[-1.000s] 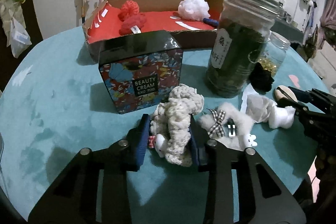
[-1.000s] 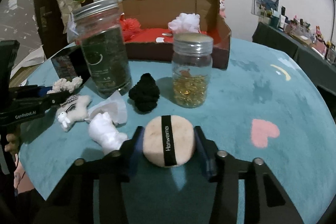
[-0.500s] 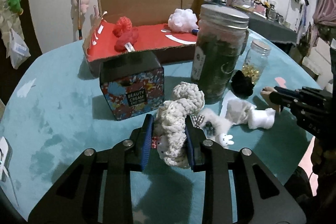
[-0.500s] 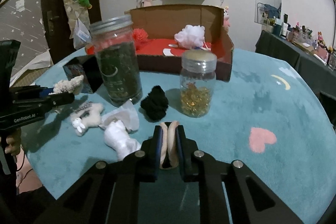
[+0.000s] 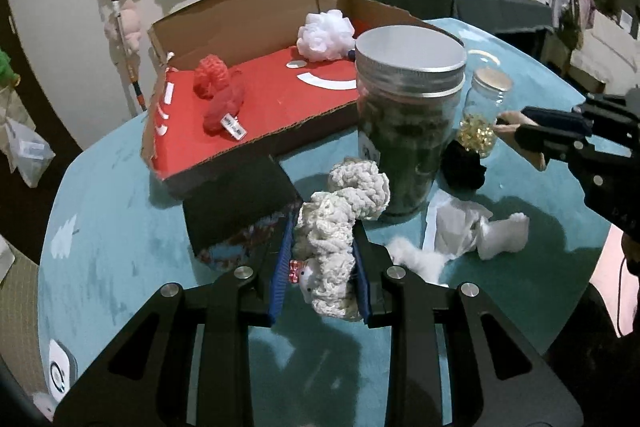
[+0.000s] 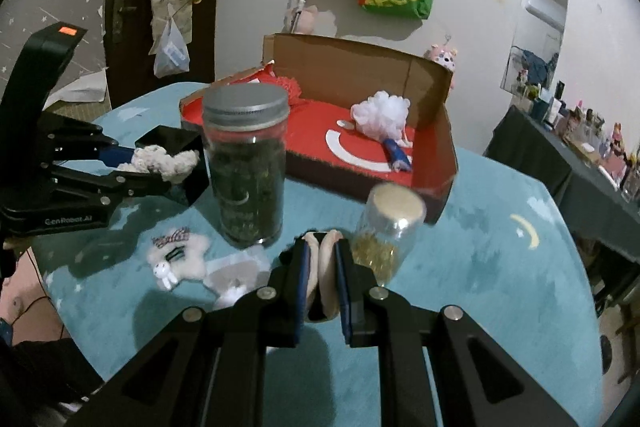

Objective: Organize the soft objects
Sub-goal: 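Grasp the white crocheted scrunchie with the left tool while the right tool grasps the beige powder puff, then carry the crocheted scrunchie and powder puff over the cardboard box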

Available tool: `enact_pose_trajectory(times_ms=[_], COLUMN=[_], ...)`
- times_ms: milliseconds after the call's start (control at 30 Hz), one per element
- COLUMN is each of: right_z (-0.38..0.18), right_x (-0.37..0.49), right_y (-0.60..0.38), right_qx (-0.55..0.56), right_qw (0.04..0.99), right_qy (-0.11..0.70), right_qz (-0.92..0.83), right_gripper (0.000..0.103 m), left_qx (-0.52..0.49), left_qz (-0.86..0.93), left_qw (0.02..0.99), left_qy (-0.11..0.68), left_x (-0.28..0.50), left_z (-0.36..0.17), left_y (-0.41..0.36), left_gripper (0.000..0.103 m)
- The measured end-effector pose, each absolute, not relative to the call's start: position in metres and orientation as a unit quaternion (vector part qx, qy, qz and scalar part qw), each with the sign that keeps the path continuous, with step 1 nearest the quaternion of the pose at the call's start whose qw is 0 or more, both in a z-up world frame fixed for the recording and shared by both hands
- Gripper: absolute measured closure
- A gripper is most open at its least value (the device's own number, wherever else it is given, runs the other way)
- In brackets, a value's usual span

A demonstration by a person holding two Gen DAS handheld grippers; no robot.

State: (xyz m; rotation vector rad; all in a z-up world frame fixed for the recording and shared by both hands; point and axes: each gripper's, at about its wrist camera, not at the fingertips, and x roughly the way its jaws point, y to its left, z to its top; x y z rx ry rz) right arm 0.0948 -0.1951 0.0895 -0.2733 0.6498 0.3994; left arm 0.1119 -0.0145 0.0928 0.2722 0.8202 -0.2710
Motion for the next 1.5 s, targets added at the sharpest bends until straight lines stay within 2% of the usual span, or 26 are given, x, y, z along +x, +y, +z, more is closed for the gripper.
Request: enact_pose_trajectory(times_ms=[867,1500], right_z=[0.118,0.127], right_x=[0.16,0.176], right_y=[-0.177,-0.177], right_qx=[-0.152,-0.149], right_qw=[0.878,0.867], right_qy=[0.386,0.402], right_qz=[0.239,0.256], right_gripper=[0.088,0.088], left_qx=[0.141,0.153], left_qz=[-0.168,-0.177], left_qw=[0.861,0.849], left_qy=[0.459,0.474], left_x=[0.168,0.179], left_z=[0.117,0.12], left_y=[-0.02,-0.025], left_gripper=[0.077,0.077])
